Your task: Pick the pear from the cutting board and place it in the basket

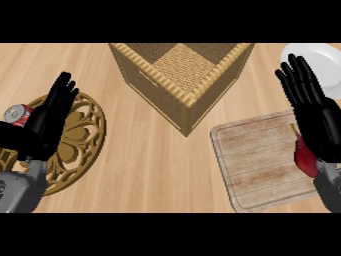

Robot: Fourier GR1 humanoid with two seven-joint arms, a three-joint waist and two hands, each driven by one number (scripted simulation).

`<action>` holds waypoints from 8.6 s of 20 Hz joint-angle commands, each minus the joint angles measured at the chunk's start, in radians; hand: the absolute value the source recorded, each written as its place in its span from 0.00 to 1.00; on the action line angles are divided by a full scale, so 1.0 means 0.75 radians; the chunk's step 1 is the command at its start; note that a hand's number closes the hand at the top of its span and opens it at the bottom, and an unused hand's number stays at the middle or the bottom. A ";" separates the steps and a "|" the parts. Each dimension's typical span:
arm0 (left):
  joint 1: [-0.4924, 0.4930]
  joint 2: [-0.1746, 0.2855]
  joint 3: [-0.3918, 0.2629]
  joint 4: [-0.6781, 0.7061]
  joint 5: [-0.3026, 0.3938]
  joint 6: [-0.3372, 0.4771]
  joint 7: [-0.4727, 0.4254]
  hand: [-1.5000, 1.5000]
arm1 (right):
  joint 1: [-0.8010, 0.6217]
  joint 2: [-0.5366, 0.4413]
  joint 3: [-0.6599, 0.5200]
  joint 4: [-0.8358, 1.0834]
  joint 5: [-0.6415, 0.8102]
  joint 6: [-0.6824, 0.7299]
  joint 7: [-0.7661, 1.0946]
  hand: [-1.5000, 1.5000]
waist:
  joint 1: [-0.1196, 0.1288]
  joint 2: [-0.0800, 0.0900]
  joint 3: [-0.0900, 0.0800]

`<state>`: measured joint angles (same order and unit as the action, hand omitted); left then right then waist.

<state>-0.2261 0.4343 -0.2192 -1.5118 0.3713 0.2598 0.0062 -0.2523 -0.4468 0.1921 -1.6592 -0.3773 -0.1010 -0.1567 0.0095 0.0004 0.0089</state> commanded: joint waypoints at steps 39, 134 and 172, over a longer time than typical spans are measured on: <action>0.221 0.143 -0.123 0.227 -0.388 0.092 0.286 0.50 | 1.894 0.376 -0.147 -0.928 0.845 -0.697 -0.281 0.00 | -0.038 -0.003 -0.012; 0.288 -0.210 0.318 0.118 -0.860 -0.301 0.330 0.50 | 0.219 0.490 -0.374 0.595 1.157 -0.544 -0.085 1.00 | -0.005 0.001 -0.012; 0.320 -0.221 0.329 0.070 -0.891 -0.333 0.346 0.50 | 0.166 0.596 -0.017 -0.073 2.623 -0.404 1.468 1.00 | 0.007 -0.034 -0.038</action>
<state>0.0020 0.2762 0.0369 -1.4771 -0.2988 0.0191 0.2586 -0.0446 -0.0006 0.1007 -1.6258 1.5181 -0.5227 0.8214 0.0004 -0.0228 -0.0196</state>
